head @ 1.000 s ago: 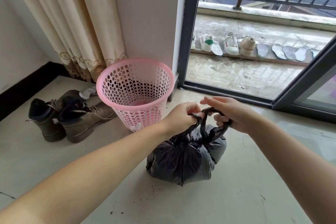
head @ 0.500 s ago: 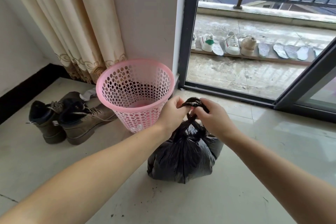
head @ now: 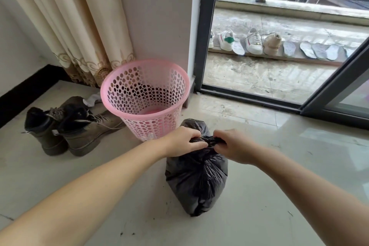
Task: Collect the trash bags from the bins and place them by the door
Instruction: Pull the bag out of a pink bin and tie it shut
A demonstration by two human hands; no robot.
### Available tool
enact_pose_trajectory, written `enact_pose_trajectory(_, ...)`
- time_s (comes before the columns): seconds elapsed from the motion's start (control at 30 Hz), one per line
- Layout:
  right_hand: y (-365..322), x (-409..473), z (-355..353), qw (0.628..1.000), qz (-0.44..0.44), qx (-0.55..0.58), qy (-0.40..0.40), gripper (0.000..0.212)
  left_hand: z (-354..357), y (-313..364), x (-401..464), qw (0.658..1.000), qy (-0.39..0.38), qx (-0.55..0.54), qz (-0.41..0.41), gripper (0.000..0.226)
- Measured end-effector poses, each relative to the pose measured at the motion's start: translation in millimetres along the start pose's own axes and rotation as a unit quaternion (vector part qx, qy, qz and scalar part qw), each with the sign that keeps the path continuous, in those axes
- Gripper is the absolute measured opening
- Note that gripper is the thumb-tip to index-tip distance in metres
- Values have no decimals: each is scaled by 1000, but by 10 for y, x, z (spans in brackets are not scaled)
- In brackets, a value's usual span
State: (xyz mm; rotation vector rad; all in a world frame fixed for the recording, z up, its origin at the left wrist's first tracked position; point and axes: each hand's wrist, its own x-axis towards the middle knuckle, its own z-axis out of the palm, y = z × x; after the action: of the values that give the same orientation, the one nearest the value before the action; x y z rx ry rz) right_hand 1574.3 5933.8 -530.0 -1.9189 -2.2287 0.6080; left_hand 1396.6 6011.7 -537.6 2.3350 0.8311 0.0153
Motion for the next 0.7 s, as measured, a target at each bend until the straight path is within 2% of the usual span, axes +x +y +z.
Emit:
enact_pose_trajectory(0.1,62,22,186,997,-26,-67,-29,17,123,-108,-10,996,-19,80,34,30)
enact_pose_trajectory(0.2,34,29,225,995,-27,-83,-44,19,145,-108,-50,990,-14,131,46,29)
enact_pose_trajectory(0.37,-130,-21,-245,995,28,-58,-79,19,-232,219,-121,997,-34,72,11,30)
enact_pose_trajectory(0.53,-415,-248,-1069,989,49,-53,-129,21,-712,862,-296,997,-60,0,-53,33)
enact_pose_trajectory(0.7,-815,-553,-1958,988,53,-49,-138,19,-1444,1502,-527,994,-90,-20,-66,31)
